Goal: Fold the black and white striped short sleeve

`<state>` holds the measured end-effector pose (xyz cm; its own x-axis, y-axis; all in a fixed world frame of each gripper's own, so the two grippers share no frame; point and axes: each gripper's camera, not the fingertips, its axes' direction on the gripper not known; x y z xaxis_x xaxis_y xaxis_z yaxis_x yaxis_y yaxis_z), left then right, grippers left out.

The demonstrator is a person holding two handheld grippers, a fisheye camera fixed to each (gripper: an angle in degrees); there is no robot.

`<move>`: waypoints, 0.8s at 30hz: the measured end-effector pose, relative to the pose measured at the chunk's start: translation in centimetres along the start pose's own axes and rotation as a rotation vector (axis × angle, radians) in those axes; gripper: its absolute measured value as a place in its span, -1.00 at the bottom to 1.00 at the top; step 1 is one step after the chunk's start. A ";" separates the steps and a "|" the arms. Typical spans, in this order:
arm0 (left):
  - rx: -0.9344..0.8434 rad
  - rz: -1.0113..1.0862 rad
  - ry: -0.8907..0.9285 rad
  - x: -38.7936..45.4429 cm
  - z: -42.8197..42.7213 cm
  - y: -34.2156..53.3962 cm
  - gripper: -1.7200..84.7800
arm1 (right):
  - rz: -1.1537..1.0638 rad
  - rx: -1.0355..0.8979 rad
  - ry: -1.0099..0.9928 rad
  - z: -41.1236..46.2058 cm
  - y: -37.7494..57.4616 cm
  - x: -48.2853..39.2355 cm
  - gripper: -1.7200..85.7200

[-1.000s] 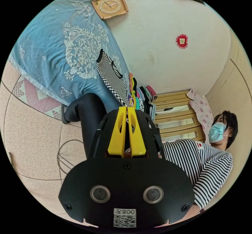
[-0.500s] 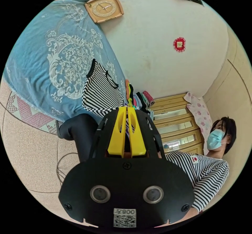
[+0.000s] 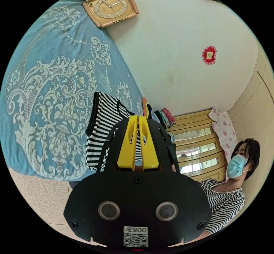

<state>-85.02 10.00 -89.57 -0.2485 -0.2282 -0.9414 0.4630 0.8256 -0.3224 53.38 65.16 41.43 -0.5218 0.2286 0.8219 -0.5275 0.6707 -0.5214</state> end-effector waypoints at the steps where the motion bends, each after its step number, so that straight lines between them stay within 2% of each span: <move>1: -0.003 -0.002 -0.003 -0.4 0.6 -1.0 -0.95 | 0.003 -0.006 0.014 0.8 -1.9 0.5 -0.94; 9: -0.041 -0.057 -0.071 -7.3 8.1 -12.8 -0.95 | 0.045 -0.074 0.098 7.6 -12.2 5.8 -0.94; 24: -0.063 -0.134 -0.145 -17.4 16.1 -24.9 -0.94 | 0.088 -0.148 0.138 14.6 -22.6 14.5 -0.93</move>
<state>-78.53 -14.84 -66.73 -0.1768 -0.4064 -0.8964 0.3790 0.8124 -0.4431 47.97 43.04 61.75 -0.4595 0.3786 0.8035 -0.3740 0.7380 -0.5616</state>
